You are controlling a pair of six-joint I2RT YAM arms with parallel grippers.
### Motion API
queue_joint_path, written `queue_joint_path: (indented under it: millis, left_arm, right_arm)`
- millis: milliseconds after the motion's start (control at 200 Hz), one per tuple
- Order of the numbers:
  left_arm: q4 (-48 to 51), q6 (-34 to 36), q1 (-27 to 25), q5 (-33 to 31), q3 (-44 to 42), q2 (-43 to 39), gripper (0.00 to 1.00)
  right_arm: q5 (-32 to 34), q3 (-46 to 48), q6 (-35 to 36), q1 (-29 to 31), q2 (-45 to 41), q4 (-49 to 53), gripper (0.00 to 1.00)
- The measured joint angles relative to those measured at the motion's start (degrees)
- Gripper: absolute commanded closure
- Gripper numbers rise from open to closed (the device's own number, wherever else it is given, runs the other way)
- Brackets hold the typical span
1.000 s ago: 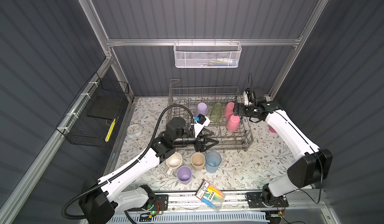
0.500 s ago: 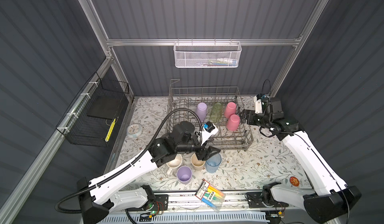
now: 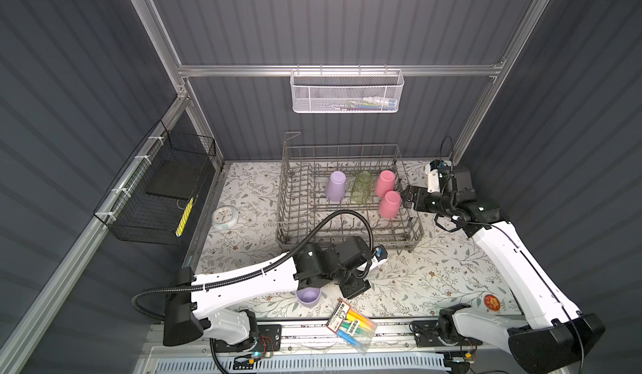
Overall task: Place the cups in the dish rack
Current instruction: 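Lower the left gripper over the rim of the blue translucent cup and close it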
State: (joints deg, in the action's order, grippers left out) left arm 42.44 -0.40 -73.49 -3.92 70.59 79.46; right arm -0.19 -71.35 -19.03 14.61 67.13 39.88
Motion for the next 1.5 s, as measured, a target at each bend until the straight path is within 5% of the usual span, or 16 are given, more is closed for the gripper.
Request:
queue_joint_path:
  millis: [345,590,810,1156,1501]
  left_arm:
    - [1.3,0.6,-0.3,-3.0,0.4,3.9,0.35]
    - [1.3,1.6,-0.3,-3.1,0.7,8.7,0.47]
    - [1.6,3.5,-0.3,-3.1,3.2,12.7,0.75]
    - [3.4,5.2,-0.4,-1.9,6.4,15.9,1.0]
    - [5.5,6.4,-0.5,1.4,11.3,16.7,1.0]
  right_arm:
    - [-0.8,0.6,-0.1,0.0,-1.2,0.2,0.05]
    - [-1.3,1.1,-0.1,-0.2,-1.1,0.1,0.05]
    - [-1.4,1.6,-0.1,-0.4,-1.1,0.1,0.05]
    - [-2.1,1.8,-0.1,-1.3,-1.1,0.0,0.05]
    - [-4.2,1.8,-0.3,-1.9,-1.1,0.0,0.05]
